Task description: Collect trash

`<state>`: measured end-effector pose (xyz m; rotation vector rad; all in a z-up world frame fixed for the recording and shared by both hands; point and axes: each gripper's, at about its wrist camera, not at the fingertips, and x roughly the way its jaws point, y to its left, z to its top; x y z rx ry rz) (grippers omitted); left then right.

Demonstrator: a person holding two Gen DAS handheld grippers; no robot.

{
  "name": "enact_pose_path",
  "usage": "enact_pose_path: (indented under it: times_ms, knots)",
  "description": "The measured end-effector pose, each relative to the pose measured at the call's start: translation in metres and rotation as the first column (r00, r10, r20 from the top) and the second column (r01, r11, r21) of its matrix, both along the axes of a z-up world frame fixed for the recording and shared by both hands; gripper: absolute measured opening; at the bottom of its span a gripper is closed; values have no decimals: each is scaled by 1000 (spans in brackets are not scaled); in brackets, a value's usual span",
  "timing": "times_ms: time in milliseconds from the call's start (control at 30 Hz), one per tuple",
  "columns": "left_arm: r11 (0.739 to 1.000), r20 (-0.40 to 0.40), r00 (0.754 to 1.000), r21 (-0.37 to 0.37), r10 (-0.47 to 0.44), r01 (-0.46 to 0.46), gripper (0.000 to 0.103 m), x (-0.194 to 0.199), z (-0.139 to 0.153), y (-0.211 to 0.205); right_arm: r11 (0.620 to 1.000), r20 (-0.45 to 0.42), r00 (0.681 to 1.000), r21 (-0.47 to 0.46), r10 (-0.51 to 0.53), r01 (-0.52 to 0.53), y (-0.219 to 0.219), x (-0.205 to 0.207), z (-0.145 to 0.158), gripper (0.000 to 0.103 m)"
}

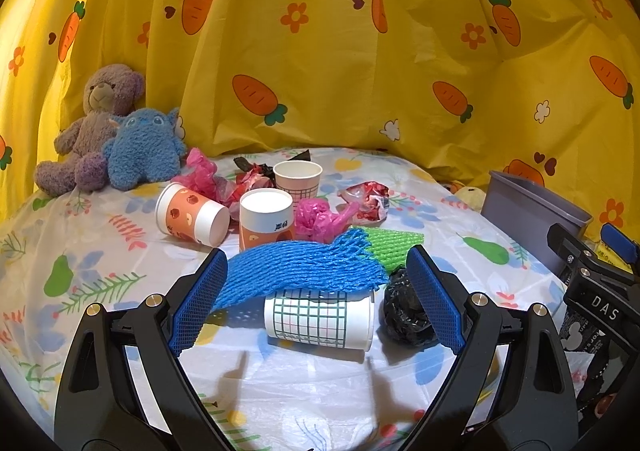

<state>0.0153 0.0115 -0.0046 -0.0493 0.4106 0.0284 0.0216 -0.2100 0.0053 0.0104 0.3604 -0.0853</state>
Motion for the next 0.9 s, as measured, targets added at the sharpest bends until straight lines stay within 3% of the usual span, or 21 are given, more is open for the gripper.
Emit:
enact_pose_path:
  times_ms: [900]
  knots:
    - [1000, -3, 1000, 1, -9, 9, 90, 4, 2, -6, 1000, 6, 1000, 6, -7, 7, -2, -1, 2, 98]
